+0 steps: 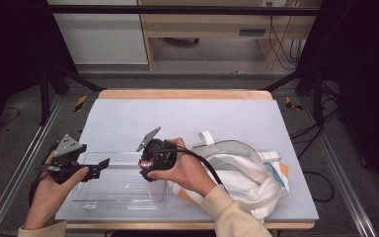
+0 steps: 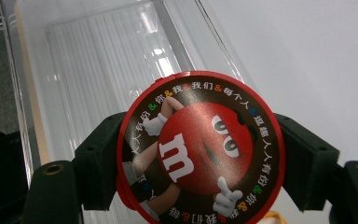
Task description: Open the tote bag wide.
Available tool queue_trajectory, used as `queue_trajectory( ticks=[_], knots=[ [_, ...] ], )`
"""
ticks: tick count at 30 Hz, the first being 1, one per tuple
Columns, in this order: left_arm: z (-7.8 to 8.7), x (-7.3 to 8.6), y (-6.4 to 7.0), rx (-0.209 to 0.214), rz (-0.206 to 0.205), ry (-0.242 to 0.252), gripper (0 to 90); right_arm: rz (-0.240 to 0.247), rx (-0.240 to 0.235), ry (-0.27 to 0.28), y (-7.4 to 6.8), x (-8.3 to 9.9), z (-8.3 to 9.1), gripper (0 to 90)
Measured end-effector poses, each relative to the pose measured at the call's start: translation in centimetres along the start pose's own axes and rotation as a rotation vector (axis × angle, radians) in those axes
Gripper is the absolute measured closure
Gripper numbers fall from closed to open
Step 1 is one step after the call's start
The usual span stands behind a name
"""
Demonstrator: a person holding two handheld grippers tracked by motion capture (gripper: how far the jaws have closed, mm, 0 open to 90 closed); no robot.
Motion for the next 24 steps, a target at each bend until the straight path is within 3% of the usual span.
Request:
queue_trajectory(
  ticks=[6,24],
  knots=[
    [-0.1,0.0,0.0,0.000,-0.001,-0.002,7.0,0.002,-0.002,-0.025,-0.1,0.3,-0.3,26.0],
    [-0.1,0.0,0.2,0.003,-0.004,-0.003,7.0,-0.005,0.021,-0.035,-0.1,0.9,-1.3,26.0]
  ],
)
Point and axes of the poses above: each handheld gripper's, and its own axes: z roughly backward along the jaws, x roughly out of its underside, y roughly to its right, the point moved 4 cm from there along -z, roughly forward along the jaws, and after that the axes turned 3 degrees about z, right-handed, at the moved point
